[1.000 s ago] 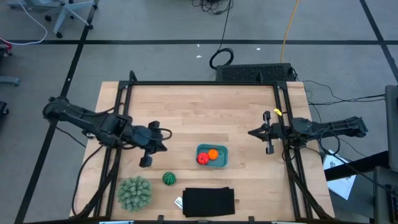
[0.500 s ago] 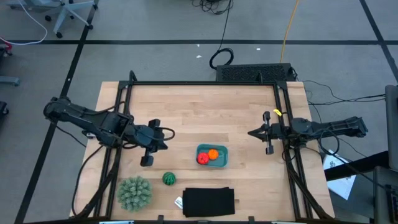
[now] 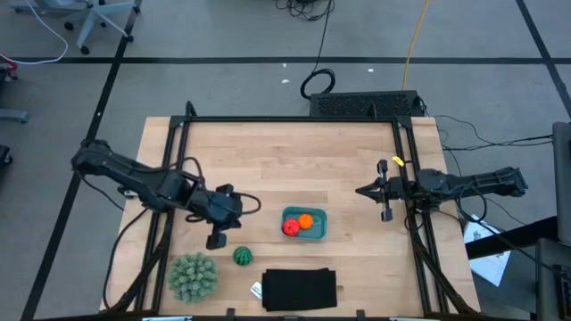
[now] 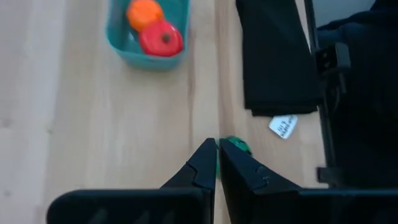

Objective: Pick and placing Produce into tupperware
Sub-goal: Put the watermelon into the basket

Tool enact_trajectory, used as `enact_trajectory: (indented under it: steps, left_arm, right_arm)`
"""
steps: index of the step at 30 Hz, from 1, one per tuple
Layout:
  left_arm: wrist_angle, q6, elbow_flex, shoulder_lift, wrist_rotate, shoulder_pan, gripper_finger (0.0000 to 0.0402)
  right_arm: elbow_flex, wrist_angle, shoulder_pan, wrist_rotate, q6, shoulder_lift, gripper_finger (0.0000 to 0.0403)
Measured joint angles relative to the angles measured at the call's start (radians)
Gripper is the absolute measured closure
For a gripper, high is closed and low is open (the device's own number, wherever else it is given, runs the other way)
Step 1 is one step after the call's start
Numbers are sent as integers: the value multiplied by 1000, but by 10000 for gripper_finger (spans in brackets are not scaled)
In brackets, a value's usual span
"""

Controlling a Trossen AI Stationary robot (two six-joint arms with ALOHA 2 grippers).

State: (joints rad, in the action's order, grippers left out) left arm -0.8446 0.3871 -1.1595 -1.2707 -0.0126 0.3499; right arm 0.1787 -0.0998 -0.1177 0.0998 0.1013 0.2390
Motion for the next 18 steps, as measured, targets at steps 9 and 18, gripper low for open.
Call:
enact_trajectory:
  steps: [9,18]
  left_arm:
    - [-18,118,0,-117,-46,36,380]
    - [-19,248,1,-206,-135,72,380]
  right_arm:
    - [0,7,0,0,-2,0,403]
    - [0,8,0,0,-6,0,403]
